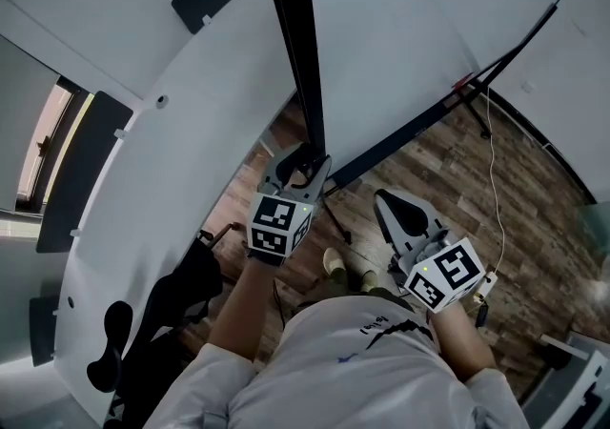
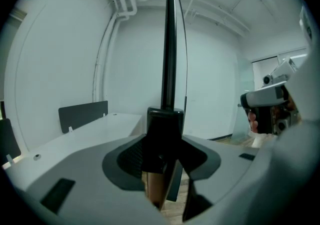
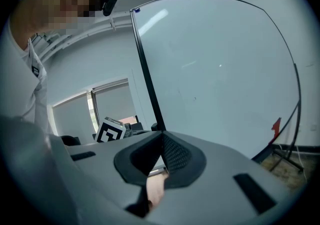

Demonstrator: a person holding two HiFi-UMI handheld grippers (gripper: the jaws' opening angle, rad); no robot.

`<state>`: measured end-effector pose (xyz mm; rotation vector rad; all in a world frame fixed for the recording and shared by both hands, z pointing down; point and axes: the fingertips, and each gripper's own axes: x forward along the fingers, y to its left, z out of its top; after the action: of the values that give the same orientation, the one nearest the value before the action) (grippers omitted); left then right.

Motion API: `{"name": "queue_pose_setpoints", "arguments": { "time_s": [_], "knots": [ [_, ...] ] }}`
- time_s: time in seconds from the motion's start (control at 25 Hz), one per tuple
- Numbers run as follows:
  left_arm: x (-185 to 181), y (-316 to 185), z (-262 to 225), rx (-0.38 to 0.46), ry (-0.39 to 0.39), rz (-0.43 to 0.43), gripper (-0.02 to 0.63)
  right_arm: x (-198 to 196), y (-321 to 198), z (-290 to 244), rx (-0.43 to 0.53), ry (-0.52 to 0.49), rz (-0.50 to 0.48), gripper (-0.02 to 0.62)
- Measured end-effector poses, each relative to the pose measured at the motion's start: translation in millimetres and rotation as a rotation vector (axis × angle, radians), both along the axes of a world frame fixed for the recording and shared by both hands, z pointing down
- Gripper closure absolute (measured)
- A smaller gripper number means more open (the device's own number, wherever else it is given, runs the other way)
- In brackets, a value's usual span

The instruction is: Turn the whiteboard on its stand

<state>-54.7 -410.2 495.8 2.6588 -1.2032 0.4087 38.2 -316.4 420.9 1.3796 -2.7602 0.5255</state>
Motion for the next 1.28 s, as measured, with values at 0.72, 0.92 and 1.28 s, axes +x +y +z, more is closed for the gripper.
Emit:
{"name": "queue_pose_setpoints", "arguments": {
  "time_s": [0.72,0.92,1.28],
  "knots": [
    [-19.5,123.5,-0.8,-0.008,0.004,-0.171,0.411,26.6,126.6,14.3,-0.015,-0.084,-0.2,0.583],
    [-22.1,147.6,2.1,-0.02,0.006,-0.201,0.411,27.4,151.6,11.9,-0.013,-0.105,-0.234,0.583],
    [-31.0,188.0,2.6,-0.014,0.012,-0.223,0.411,9.4,185.3,1.9,0.01,-0.094,-0.244,0.583]
  ]
}}
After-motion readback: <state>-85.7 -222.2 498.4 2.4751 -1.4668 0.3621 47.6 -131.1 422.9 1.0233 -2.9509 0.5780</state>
